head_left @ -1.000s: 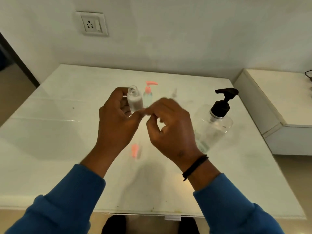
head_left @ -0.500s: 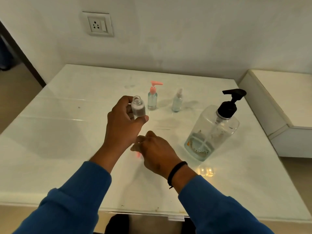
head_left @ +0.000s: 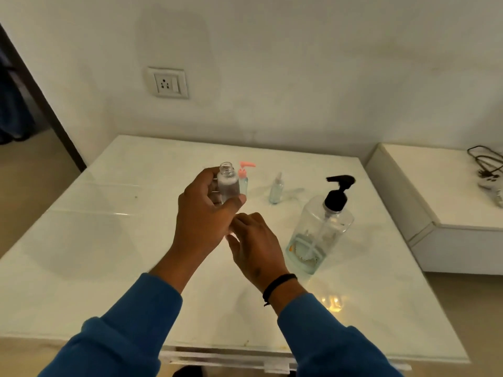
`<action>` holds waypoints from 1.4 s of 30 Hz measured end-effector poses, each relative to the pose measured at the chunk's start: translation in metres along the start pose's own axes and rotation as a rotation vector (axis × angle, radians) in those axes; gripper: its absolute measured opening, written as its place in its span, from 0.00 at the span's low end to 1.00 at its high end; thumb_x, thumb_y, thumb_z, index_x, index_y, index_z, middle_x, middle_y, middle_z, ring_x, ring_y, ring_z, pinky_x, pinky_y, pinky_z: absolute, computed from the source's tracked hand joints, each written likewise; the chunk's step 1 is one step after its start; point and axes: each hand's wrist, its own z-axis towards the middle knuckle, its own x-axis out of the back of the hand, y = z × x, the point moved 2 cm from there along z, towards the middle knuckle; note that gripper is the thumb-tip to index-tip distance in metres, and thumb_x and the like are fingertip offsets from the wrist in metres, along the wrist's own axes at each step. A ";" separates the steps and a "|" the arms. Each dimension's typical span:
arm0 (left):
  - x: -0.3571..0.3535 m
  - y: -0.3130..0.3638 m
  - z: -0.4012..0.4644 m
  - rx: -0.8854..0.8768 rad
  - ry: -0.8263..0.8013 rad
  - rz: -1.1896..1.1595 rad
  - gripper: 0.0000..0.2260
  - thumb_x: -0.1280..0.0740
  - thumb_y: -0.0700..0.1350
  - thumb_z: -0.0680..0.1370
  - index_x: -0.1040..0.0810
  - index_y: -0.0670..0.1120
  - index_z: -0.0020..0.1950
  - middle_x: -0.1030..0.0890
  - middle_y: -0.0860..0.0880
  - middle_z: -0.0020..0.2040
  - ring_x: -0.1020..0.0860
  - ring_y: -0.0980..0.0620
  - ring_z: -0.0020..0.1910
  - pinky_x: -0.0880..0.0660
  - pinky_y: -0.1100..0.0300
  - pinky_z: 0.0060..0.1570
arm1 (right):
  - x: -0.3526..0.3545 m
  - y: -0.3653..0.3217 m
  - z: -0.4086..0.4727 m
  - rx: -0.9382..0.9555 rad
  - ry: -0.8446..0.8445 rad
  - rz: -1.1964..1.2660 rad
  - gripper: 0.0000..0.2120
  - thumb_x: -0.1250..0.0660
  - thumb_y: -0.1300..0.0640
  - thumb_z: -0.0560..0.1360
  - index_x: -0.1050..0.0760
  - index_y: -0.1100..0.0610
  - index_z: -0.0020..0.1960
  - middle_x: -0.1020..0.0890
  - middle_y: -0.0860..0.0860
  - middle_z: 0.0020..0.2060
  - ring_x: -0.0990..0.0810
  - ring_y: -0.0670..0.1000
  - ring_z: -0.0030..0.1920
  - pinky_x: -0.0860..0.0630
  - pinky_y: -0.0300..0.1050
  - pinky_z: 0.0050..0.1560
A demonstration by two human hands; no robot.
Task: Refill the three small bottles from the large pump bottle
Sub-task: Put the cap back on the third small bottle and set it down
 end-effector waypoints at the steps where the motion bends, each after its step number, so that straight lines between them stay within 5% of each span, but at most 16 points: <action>1: 0.007 0.013 0.000 -0.026 0.001 -0.011 0.22 0.22 0.44 0.71 0.21 0.52 0.63 0.14 0.53 0.51 0.16 0.50 0.50 0.17 0.47 0.53 | 0.010 -0.006 0.000 -0.037 0.036 0.040 0.10 0.30 0.61 0.79 0.19 0.52 0.59 0.17 0.46 0.54 0.25 0.50 0.53 0.28 0.40 0.47; 6: 0.041 0.088 -0.001 -0.164 -0.022 -0.021 0.24 0.22 0.43 0.73 0.24 0.58 0.65 0.15 0.53 0.48 0.16 0.49 0.47 0.18 0.48 0.53 | 0.067 -0.037 0.001 -0.157 0.224 0.239 0.11 0.31 0.64 0.79 0.19 0.53 0.59 0.18 0.46 0.56 0.21 0.48 0.57 0.23 0.41 0.59; 14: 0.078 0.189 -0.009 -0.298 -0.043 -0.021 0.24 0.23 0.41 0.73 0.24 0.54 0.66 0.14 0.51 0.48 0.15 0.52 0.46 0.18 0.51 0.52 | 0.213 -0.100 0.030 -0.035 0.231 0.119 0.09 0.33 0.64 0.80 0.21 0.57 0.58 0.20 0.50 0.50 0.22 0.50 0.48 0.24 0.45 0.52; 19: 0.096 0.244 -0.018 -0.358 -0.023 -0.019 0.24 0.22 0.41 0.72 0.23 0.51 0.66 0.15 0.49 0.47 0.17 0.52 0.44 0.24 0.72 0.38 | 0.288 -0.130 0.037 -0.061 0.367 0.197 0.10 0.38 0.50 0.85 0.21 0.53 0.57 0.17 0.48 0.47 0.18 0.49 0.46 0.19 0.51 0.53; 24: 0.099 0.283 -0.031 -0.404 -0.089 0.028 0.25 0.22 0.42 0.73 0.25 0.50 0.68 0.17 0.49 0.49 0.19 0.56 0.43 0.28 0.75 0.34 | 0.359 -0.158 0.036 -0.124 0.571 0.393 0.15 0.38 0.55 0.84 0.27 0.49 0.70 0.17 0.50 0.45 0.16 0.51 0.45 0.16 0.49 0.50; 32: 0.100 0.328 -0.043 -0.469 -0.153 0.029 0.28 0.21 0.44 0.72 0.27 0.52 0.69 0.17 0.48 0.51 0.20 0.56 0.44 0.28 0.75 0.33 | 0.458 -0.198 0.032 -0.115 0.693 0.790 0.20 0.33 0.66 0.81 0.28 0.52 0.69 0.18 0.58 0.53 0.12 0.56 0.43 0.14 0.49 0.42; 42: 0.100 0.345 -0.049 -0.487 -0.144 0.055 0.29 0.20 0.48 0.71 0.28 0.55 0.69 0.19 0.54 0.47 0.20 0.57 0.43 0.27 0.70 0.38 | 0.481 -0.236 0.034 -0.017 0.727 0.827 0.20 0.32 0.66 0.81 0.29 0.52 0.70 0.19 0.57 0.55 0.12 0.56 0.43 0.13 0.52 0.43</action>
